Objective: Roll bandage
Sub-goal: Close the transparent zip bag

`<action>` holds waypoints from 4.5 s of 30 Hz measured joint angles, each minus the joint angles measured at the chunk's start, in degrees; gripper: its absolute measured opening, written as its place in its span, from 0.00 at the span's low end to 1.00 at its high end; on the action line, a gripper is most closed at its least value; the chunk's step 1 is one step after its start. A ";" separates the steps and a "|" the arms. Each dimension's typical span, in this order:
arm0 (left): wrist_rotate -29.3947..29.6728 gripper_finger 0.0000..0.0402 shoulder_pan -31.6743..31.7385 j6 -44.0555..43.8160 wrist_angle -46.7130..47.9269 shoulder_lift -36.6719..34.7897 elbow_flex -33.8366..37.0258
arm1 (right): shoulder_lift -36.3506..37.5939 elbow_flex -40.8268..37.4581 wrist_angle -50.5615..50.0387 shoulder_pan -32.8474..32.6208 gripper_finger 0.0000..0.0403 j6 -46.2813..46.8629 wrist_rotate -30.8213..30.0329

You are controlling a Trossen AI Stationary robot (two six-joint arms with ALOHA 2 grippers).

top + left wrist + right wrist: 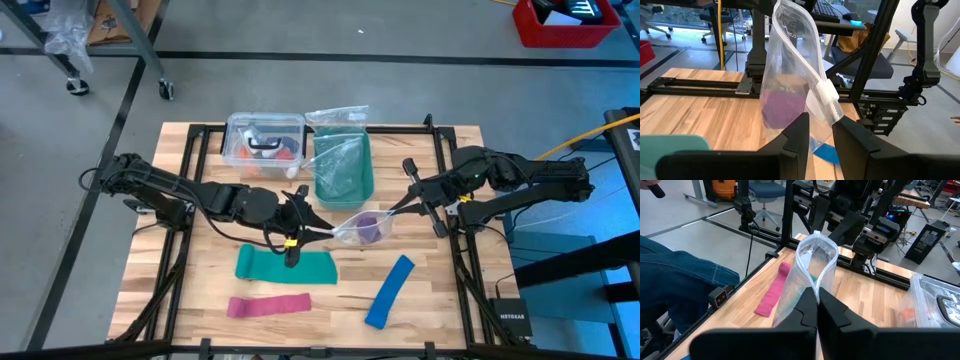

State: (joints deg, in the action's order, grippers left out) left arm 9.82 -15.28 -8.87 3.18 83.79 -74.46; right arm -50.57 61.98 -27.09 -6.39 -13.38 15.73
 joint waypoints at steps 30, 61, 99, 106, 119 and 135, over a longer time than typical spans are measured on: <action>0.00 0.00 0.43 -0.34 -0.21 0.00 0.00 | 0.00 0.00 0.35 0.00 0.06 0.04 0.00; -0.02 0.00 0.39 -5.72 13.58 0.00 0.00 | -23.54 -0.02 21.68 0.04 0.30 -1.88 -1.48; 1.36 0.00 1.41 -5.80 11.26 0.20 0.02 | -28.41 -0.02 27.02 0.00 0.28 0.28 -1.53; 1.31 0.00 1.34 -5.74 11.32 0.20 0.02 | -28.41 -0.02 26.98 0.00 0.10 0.29 0.36; 1.28 0.00 1.28 -5.21 11.50 0.20 0.02 | -28.33 0.07 23.85 0.07 0.10 2.53 1.77; 1.40 0.00 0.34 -5.16 14.25 0.20 0.00 | -28.35 -0.03 20.08 0.04 0.05 2.62 3.44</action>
State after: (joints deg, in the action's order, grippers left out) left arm 11.22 -14.94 -14.03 17.43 83.99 -74.46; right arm -78.91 61.95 -7.01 -6.36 -10.76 19.17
